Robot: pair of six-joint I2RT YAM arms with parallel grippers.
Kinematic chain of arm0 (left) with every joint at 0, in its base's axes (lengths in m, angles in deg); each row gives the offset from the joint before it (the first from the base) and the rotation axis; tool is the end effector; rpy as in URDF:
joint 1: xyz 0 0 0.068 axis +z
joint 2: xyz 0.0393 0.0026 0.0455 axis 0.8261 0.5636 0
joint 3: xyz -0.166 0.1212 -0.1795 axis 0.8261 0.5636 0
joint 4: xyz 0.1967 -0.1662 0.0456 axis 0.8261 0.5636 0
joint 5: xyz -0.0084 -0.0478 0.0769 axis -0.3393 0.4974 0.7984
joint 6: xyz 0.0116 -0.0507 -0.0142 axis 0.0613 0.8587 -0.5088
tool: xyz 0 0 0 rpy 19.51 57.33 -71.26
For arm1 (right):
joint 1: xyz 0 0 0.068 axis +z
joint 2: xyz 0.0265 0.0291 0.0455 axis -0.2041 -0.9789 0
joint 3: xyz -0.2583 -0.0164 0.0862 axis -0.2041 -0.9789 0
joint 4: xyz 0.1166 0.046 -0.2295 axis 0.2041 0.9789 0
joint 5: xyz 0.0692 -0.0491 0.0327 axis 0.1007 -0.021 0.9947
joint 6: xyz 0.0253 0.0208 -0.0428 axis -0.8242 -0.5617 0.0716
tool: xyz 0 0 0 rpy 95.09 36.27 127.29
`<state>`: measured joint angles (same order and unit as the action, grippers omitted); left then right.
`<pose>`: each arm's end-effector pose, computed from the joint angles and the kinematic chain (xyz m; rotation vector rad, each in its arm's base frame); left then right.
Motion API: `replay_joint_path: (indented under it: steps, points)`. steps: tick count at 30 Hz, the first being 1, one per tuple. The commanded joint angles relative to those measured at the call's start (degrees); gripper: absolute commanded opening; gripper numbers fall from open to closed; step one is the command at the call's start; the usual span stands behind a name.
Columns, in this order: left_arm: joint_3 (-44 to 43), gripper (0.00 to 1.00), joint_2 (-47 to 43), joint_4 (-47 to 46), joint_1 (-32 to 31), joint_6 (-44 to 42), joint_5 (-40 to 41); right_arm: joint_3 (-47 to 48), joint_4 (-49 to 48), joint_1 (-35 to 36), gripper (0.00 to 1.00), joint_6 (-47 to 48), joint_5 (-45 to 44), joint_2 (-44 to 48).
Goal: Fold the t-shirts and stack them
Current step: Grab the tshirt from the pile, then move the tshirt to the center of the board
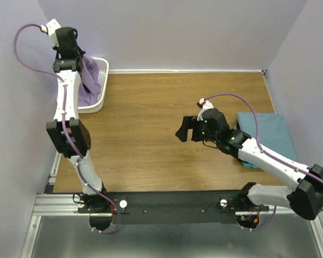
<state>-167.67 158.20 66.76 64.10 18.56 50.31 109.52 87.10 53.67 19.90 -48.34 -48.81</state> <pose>0.4649 0.0799 0.4005 -0.7973 1.7325 0.0659 0.1980 0.1755 0.2786 -0.2135 2.2022 0.6728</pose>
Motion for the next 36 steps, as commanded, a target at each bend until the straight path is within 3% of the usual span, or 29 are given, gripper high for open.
replay_joint_path:
  steps: [1, 10, 15, 21, 36]
  points:
    - [-1.9, 0.00, -8.1, -4.2, -0.6, -3.5, -3.5, 2.6, 1.2, 0.1, 1.00, 0.9, -0.4, -1.8]
    - [-8.8, 0.00, -20.7, -9.1, -8.2, -7.7, -7.0, 6.5, 1.2, 0.0, 1.00, 2.0, -1.2, -3.6]
    - [-13.5, 0.00, -24.7, -12.2, -17.1, -10.2, -8.0, 7.4, 1.2, 0.0, 1.00, 2.5, -2.3, -3.5]
    - [-13.5, 0.00, -28.8, -16.2, -23.4, -11.5, -8.4, 7.6, 1.2, 0.0, 1.00, 2.7, -3.4, -2.8]
    - [-10.7, 0.00, -24.3, -16.3, -30.6, -11.2, -14.8, 6.4, 1.1, 0.1, 1.00, 2.1, -8.6, 0.3]
